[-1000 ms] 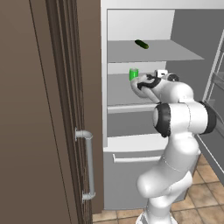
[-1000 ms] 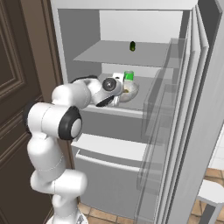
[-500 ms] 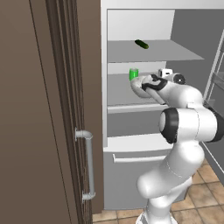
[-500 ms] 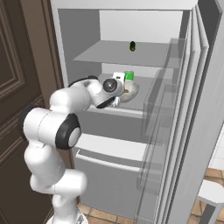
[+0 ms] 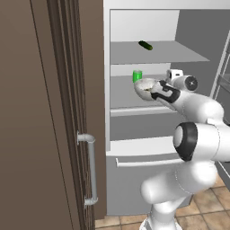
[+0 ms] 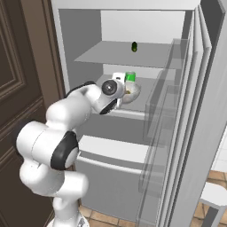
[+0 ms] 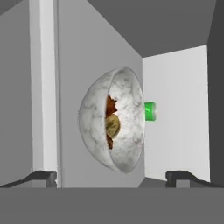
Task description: Pick the chicken drumstick and squash from their plates and place them in the bowl. Then put the bowl in the fridge.
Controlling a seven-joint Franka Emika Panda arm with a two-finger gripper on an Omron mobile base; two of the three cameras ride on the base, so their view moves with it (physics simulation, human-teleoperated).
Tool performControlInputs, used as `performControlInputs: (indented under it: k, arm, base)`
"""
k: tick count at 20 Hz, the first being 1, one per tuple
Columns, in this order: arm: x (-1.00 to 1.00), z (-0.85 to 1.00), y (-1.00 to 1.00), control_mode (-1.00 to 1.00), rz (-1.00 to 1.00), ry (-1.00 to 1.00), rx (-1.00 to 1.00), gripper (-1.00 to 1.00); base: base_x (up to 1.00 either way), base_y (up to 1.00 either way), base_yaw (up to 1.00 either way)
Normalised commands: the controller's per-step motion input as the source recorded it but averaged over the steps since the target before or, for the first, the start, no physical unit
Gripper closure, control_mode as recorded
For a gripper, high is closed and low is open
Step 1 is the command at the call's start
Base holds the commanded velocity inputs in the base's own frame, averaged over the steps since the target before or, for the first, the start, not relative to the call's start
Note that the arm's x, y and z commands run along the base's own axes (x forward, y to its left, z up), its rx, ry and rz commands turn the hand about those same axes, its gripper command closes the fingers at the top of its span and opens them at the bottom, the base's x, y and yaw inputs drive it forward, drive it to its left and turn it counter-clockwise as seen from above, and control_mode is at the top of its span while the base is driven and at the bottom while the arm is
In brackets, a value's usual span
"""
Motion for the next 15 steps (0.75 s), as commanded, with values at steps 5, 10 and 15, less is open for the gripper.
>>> performControlInputs:
  k: [5, 10, 15]
  arm:
    - [-0.46, 0.45, 0.04, -1.00, 0.00, 0.09, -0.06, -1.00]
    - [-0.45, 0.49, 0.14, -1.00, 0.00, 0.12, -0.09, -1.00]
    - [-0.55, 0.53, 0.06, -1.00, 0.00, 0.09, -0.01, -1.00]
  base:
    - [0.00, 0.00, 0.00]
    - [0.00, 0.00, 0.00]
    - [0.00, 0.00, 0.00]
